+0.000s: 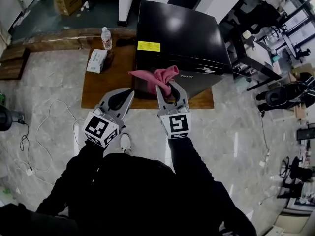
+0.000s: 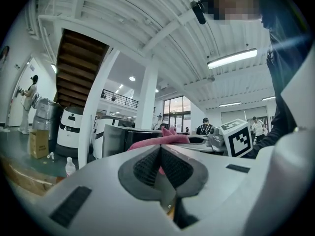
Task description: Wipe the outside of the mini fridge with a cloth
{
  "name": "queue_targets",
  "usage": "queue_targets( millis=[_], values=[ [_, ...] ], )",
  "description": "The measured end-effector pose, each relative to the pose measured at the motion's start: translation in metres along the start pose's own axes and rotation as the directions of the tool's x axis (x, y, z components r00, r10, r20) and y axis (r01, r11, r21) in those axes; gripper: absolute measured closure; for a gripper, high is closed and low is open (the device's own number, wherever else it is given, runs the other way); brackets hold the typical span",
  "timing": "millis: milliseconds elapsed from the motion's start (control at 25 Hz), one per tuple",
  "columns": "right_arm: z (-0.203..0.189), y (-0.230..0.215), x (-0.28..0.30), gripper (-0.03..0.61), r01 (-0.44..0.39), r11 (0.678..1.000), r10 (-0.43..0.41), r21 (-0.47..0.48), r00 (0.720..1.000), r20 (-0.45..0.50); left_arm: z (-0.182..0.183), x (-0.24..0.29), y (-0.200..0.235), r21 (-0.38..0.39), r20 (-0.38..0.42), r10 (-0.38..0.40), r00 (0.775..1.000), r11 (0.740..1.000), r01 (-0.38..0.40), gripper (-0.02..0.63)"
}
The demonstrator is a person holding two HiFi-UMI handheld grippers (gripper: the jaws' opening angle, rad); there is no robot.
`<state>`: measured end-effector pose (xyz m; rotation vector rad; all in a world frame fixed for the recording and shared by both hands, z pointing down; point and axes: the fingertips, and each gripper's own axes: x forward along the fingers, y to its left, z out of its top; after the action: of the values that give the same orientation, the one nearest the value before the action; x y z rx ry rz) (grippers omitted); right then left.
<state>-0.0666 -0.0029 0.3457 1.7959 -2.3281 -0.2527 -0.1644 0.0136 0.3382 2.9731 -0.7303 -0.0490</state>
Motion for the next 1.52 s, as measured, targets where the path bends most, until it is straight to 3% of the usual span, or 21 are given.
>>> queue_targets(
  millis=[240,440,600,840,1200,1520],
  values=[
    [-0.017,-0.014,0.031,0.474,0.074,0.997,-0.074,-0.02,0.997,-0.023,-0.016,0.034,0.028,0.016,-0.011,-0.075,0.997,0.997,0.075,0.607],
    [-0.03,-0.014,0.038,0.48,0.111,0.986,-0.115,-0.124,0.993,-0.032,-0.029,0.056,0.037,0.004,-0.018,-0.088,0.996,0.996,0.088,0.607],
    [-0.055,-0.008,0.041,0.482,0.089,0.986,-0.099,-0.142,0.993,-0.062,-0.05,0.066,0.039,-0.016,-0.031,-0.072,0.997,0.997,0.072,0.607],
    [-0.106,0.004,0.046,0.482,0.047,0.996,-0.056,-0.08,0.992,-0.114,-0.094,0.073,0.042,-0.081,-0.087,-0.047,0.995,0.996,0.04,0.607],
    [-0.209,0.025,0.058,0.483,0.001,0.998,0.013,0.056,0.967,-0.253,-0.205,0.092,0.05,-0.146,-0.222,-0.043,0.974,0.989,0.011,0.607],
    [-0.31,0.044,0.065,0.485,0.017,0.987,0.047,0.162,0.925,-0.378,-0.322,0.102,0.06,-0.208,-0.398,-0.055,0.916,0.977,-0.032,0.607]
  ],
)
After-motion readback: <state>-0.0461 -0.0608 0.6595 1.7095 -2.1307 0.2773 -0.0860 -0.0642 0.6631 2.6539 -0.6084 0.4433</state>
